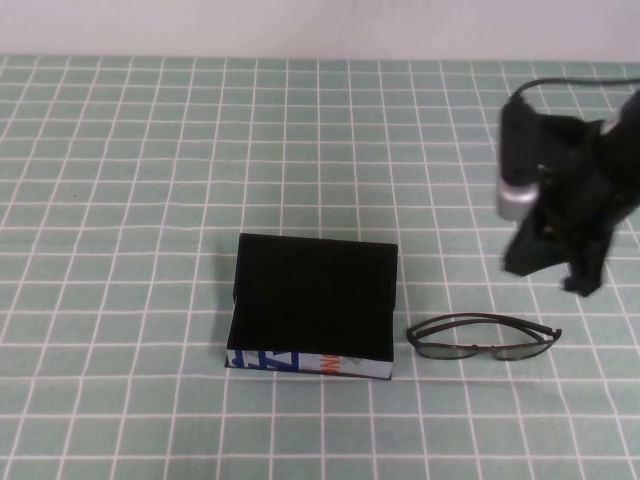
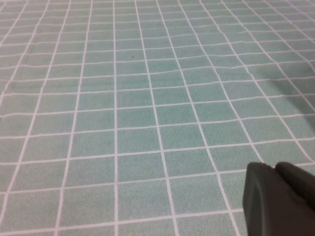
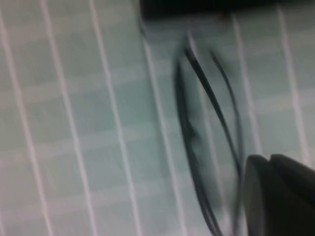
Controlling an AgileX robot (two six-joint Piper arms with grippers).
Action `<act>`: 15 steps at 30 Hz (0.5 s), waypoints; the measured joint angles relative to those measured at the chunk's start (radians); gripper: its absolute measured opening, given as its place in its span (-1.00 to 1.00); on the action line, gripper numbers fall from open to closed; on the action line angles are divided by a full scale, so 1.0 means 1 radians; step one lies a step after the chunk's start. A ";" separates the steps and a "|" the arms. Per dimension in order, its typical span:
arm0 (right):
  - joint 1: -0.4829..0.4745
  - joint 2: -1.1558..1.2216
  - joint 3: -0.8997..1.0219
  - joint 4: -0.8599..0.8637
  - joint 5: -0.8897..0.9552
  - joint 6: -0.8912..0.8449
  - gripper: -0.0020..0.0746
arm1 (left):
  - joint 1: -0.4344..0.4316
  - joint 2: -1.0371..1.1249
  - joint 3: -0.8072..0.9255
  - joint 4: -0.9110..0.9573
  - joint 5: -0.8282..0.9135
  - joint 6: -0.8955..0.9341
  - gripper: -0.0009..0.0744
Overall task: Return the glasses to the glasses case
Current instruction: Pick up the glasses from the table
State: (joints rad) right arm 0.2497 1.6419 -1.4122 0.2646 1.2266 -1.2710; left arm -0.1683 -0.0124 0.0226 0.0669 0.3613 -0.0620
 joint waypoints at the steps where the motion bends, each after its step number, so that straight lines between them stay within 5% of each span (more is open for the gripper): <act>1: 0.000 0.015 0.000 0.043 0.000 -0.007 -0.98 | 0.000 0.000 0.000 0.000 0.000 0.000 -0.98; 9: 0.026 0.075 0.000 0.101 -0.006 0.010 -0.74 | 0.000 0.000 0.000 0.000 0.000 0.000 -0.98; 15: 0.099 0.078 0.000 -0.063 -0.117 0.237 0.10 | 0.000 0.000 0.000 0.000 0.000 0.000 -0.98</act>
State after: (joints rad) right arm 0.3488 1.7200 -1.4122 0.2014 1.1096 -1.0337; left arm -0.1683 -0.0124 0.0226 0.0669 0.3613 -0.0620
